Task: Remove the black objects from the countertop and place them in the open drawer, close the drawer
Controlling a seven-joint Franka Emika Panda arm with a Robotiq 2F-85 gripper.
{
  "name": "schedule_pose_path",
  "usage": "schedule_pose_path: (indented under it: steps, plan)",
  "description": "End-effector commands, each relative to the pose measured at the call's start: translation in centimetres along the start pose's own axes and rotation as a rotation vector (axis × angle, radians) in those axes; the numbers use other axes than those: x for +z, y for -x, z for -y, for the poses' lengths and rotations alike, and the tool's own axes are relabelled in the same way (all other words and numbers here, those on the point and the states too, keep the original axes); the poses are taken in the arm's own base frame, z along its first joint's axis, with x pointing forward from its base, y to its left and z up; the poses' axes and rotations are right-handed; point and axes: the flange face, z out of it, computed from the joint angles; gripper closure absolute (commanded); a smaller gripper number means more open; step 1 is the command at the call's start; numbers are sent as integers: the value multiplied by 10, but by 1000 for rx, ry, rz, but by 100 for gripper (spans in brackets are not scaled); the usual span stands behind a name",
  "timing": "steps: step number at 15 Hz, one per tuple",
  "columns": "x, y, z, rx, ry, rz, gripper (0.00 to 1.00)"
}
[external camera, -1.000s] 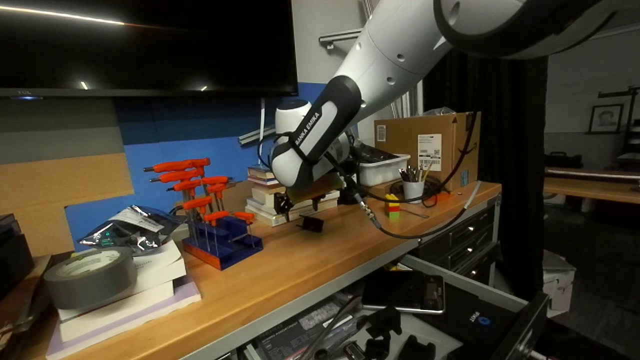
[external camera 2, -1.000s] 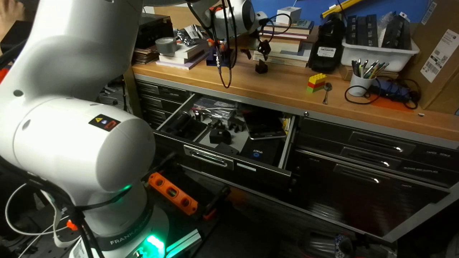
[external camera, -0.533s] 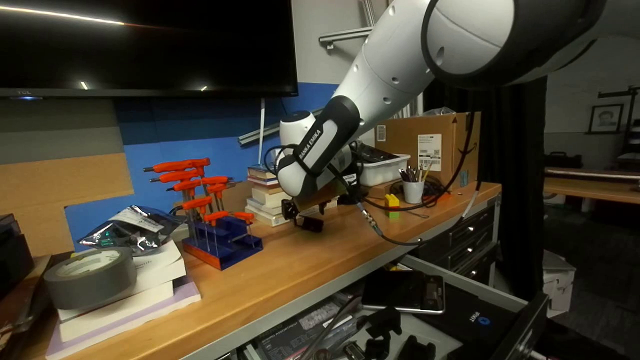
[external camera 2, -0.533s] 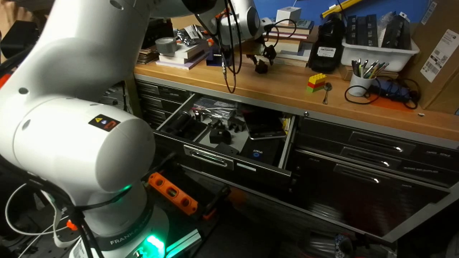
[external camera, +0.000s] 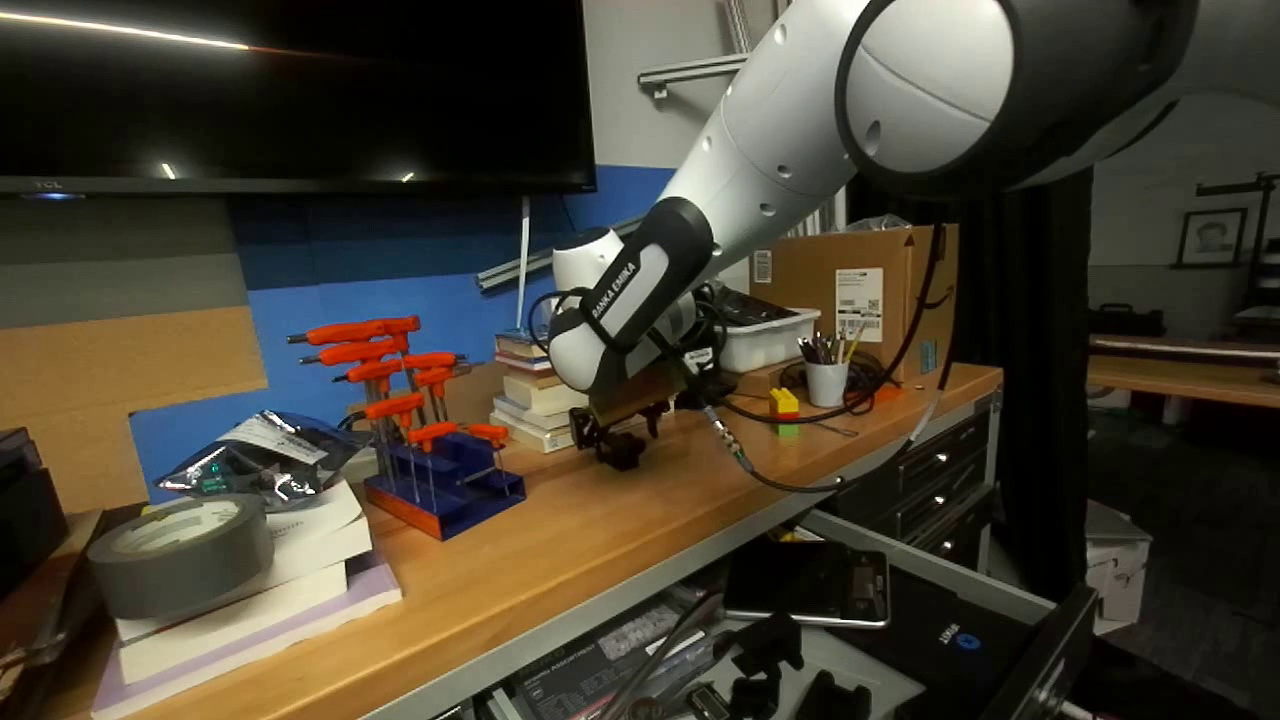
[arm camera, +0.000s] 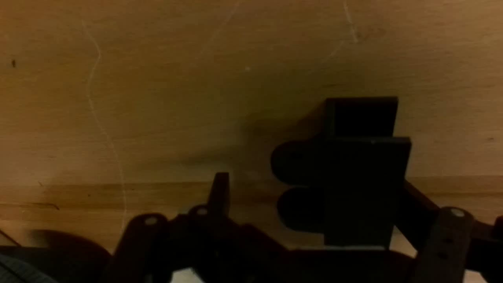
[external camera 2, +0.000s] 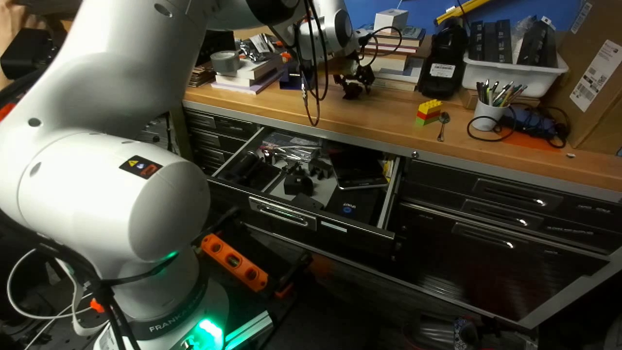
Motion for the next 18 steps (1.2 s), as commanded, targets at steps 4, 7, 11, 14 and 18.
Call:
schedule_pose_path:
  steps: [4,7,11,14,18]
  plan:
    - [1,-5,4,6,4,75,0]
    - [3,-5,8,10,-27,88,34]
    - [4,-5,16,17,-62,106,64]
    - [2,-3,20,21,-80,135,74]
    - [-3,11,20,35,-92,216,82]
